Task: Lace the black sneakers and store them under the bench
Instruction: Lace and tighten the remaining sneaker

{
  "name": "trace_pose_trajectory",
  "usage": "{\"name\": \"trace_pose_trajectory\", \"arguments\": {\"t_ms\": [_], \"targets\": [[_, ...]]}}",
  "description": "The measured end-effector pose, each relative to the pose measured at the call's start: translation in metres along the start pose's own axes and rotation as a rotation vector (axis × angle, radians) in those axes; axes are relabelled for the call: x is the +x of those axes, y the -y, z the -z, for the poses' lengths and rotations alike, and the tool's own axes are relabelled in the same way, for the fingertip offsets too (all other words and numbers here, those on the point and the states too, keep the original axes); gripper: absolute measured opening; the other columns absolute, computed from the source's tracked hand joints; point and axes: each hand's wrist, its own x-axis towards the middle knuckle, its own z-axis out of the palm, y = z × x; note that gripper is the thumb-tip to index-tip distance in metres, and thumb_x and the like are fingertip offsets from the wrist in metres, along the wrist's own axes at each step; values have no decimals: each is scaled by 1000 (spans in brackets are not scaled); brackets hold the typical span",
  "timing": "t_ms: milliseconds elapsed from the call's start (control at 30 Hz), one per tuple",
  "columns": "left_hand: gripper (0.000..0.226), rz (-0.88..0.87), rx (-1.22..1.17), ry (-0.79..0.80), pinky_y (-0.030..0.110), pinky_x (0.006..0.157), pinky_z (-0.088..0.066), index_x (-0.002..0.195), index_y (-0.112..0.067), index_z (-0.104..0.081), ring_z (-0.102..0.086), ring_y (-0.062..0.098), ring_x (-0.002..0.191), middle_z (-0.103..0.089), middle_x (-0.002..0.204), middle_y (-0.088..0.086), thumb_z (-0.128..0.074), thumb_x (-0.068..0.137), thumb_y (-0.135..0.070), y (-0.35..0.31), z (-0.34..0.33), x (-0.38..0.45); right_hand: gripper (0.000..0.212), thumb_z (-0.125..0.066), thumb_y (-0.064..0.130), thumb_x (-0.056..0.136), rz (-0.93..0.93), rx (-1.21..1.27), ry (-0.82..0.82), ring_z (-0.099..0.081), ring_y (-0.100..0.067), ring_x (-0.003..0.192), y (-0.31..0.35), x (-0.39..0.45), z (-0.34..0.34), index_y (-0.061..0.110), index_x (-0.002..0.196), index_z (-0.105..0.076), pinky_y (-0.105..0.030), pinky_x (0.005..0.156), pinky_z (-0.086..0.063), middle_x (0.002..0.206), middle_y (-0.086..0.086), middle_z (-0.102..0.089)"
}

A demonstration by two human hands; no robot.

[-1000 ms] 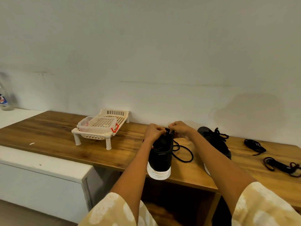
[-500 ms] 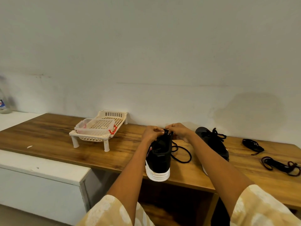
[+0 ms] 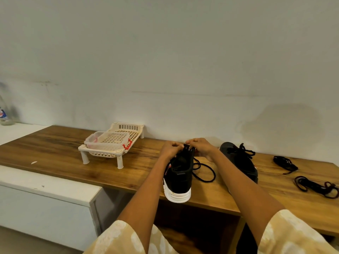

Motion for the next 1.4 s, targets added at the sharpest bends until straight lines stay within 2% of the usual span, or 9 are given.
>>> {"name": "trace_pose_trajectory", "arguments": {"t_ms": [133,400,533,767,900,1067,1200,1300,1400], "targets": [[10,-26,98,7,37,78,-53,84,-21,-70,-64,18,80,-70,88,3,-64,87,-28,1,-3,2,25,-47,11,97,2,-9,4,-60,-13,74,0,0,0,0,114,-62,-19,58,-50,87,-6,-60],[11,-34,138,-40,37,78,-54,86,-19,-73,-65,18,86,-71,92,2,-66,86,-28,2,-5,7,18,-54,0,93,-6,98,23,-62,-16,68,-8,-1,0,-9,106,-63,-16,51,-53,79,-10,-64],[14,-32,170,-40,32,78,-51,92,-14,-72,-64,17,88,-71,95,3,-67,86,-25,4,-3,14,13,-59,3,91,-8,-6,-41,-63,-11,57,-14,2,-4,2,82,-68,-15,47,-51,72,-8,-63],[17,-85,185,14,34,91,-50,103,-10,-69,-62,21,102,-68,107,8,-61,89,-15,-7,4,15,27,-54,17,94,42,-158,-119,-66,-29,74,-5,13,-5,8,69,-54,-36,70,-57,87,-17,-68],[29,-101,133,90,28,92,-41,119,-2,-64,-55,20,105,-62,111,11,-49,96,-13,-20,11,21,22,-35,9,95,87,414,-207,-62,-23,61,40,19,7,2,85,-52,-32,60,-55,86,-17,-68],[27,-129,306,224,33,84,-45,100,-7,-72,-57,15,83,-66,85,6,-66,87,-30,-39,14,27,23,-34,7,93,364,1037,-223,-65,-19,52,128,7,53,5,75,-48,-28,56,-56,60,-8,-67],[23,-157,252,3,29,74,-48,99,-2,-73,-60,16,77,-71,98,14,-66,87,-21,-60,23,26,15,-43,3,91,405,553,-301,-54,-18,54,115,-4,73,5,81,-53,-27,58,-53,66,-8,-56],[23,-205,-21,-128,19,61,-48,99,3,-71,-59,16,75,-70,99,19,-63,90,-16,-96,30,19,19,-53,4,93,324,-92,-126,-56,-14,58,59,-1,56,0,110,-62,-21,56,-53,70,-4,-60],[23,-265,-205,-74,11,56,-44,104,0,-70,-56,8,69,-66,90,6,-60,92,-17,-136,29,7,25,-60,15,93,282,-284,9,-56,-16,56,22,6,25,6,117,-60,-21,57,-52,68,-2,-60]]}}
